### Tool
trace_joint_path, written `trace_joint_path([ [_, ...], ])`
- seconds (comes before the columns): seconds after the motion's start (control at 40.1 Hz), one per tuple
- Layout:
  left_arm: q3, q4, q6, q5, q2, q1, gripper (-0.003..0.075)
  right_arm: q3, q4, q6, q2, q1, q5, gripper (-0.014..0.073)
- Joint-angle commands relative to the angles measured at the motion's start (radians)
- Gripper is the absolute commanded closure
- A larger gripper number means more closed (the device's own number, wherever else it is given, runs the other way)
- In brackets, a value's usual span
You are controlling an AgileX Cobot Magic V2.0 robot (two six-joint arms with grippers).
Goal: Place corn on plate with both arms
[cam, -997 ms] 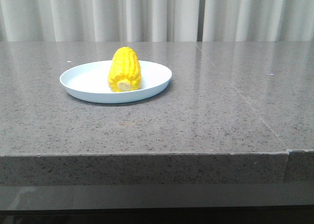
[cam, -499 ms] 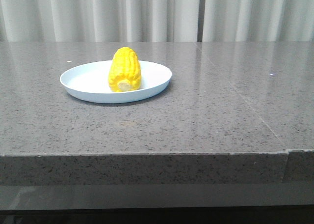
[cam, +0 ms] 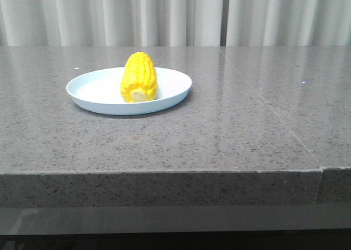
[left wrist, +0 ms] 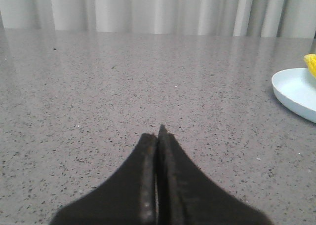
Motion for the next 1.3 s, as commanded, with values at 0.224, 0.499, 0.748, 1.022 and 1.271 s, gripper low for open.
trace_joint_path([
  [0.224,0.004,-0.007,0.001,-0.094,-0.021,0.002,0.0741,-0.026,-0.010,-0.001,0.009,-0.004,-0.080,0.0676],
  [0.499,0.004,-0.007,0.001,-0.094,-0.021,0.002,0.0741,-0.026,-0.010,-0.001,0.009,-0.004,-0.080,0.0676],
  [0.748,0.004,-0.007,0.001,-0.094,-0.021,0.002,0.0741,-0.026,-0.010,-0.001,0.009,-0.004,-0.080,0.0676],
  [1.022,0.004,-0.007,0.001,-0.094,-0.021,0.002,0.0741,0.111,-0.034,-0.001,-0.061,-0.058,-0.174,0.0676],
  [1.271,0.004,-0.007,0.001,-0.094,-0.021,0.002,0.0741,0.328,-0.034,-0.001,-0.195,-0.157,-0.241,0.0676],
])
